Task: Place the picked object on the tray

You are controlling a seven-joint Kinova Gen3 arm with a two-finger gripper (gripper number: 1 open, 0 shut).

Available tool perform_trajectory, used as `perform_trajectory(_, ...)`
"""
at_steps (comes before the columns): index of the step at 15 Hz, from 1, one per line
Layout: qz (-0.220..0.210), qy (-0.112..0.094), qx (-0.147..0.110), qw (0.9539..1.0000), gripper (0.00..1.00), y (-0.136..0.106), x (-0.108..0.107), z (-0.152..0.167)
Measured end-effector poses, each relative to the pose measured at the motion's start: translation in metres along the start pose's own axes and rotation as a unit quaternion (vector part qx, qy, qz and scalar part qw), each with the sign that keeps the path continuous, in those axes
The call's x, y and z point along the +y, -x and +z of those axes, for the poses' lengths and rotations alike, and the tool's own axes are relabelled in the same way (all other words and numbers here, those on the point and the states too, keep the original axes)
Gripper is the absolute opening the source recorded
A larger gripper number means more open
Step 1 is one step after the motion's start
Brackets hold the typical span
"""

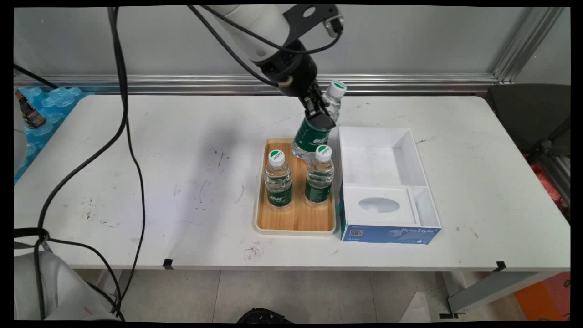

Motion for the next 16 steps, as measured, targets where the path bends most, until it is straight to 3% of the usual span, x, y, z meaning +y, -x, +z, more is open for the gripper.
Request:
perform_trajectory(7,-0.009,-0.031,-0.009,0.9994,0.00,0.023,-0.004,-0.017)
perform_trajectory(12,-0.027,-0.059,-0.006,0.9979,0.00,0.061,-0.007,-0.023)
perform_trajectory(16,-0.034,-0.067,0.010,0.9971,0.00,0.086,-0.013,-0.016)
